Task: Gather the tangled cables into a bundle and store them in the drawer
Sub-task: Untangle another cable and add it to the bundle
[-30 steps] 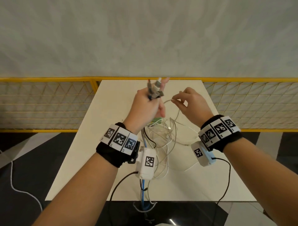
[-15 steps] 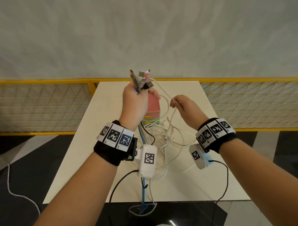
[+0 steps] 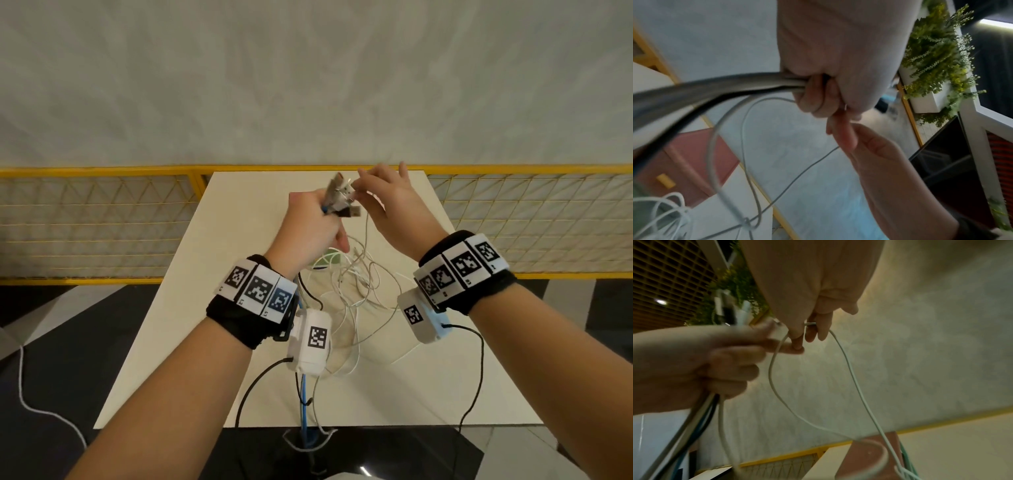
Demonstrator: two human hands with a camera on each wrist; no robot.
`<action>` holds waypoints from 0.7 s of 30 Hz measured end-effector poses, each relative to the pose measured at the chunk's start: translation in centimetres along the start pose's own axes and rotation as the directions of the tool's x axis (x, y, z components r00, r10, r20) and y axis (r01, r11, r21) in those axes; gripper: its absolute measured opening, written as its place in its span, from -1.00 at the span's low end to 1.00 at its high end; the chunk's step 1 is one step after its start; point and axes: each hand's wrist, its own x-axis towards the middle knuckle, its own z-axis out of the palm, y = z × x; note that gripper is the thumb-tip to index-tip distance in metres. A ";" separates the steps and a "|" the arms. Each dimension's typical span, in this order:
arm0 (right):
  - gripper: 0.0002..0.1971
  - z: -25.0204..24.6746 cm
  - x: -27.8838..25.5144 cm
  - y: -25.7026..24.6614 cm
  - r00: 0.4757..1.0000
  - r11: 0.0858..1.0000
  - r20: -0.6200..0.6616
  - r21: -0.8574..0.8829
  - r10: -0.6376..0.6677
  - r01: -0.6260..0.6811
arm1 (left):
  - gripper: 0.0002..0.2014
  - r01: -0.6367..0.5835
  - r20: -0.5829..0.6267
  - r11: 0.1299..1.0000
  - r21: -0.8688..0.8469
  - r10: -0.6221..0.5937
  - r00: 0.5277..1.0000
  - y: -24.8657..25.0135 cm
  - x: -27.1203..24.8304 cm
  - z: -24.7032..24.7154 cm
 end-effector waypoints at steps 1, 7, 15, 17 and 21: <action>-0.78 -0.1 0.1 -0.1 1.000 1.000 -0.010 -0.009 -0.013 0.013 | -0.68 0.013 0.036 1.000 0.010 -0.013 0.999 0.0 0.1 -0.1; -0.83 1.3 -0.8 1.3 0.985 0.977 0.127 0.164 0.113 -0.133 | -0.64 -0.046 -0.089 0.995 -0.092 0.038 0.995 -0.1 0.8 -0.5; -0.78 4.4 -3.9 5.2 0.826 0.869 0.453 0.189 0.336 -0.457 | -0.72 -0.169 -0.328 0.952 -0.257 0.079 0.942 -0.5 0.6 -2.2; -0.75 4.4 -3.7 5.3 0.815 0.770 0.449 0.345 0.366 -0.536 | -0.75 -0.163 -0.325 0.952 -0.259 0.073 0.943 -0.6 0.5 -2.5; -0.74 4.3 -3.4 6.0 0.795 0.635 0.385 0.479 0.469 -0.606 | -0.72 -0.120 -0.307 0.966 -0.231 0.045 0.951 -1.3 0.6 -2.7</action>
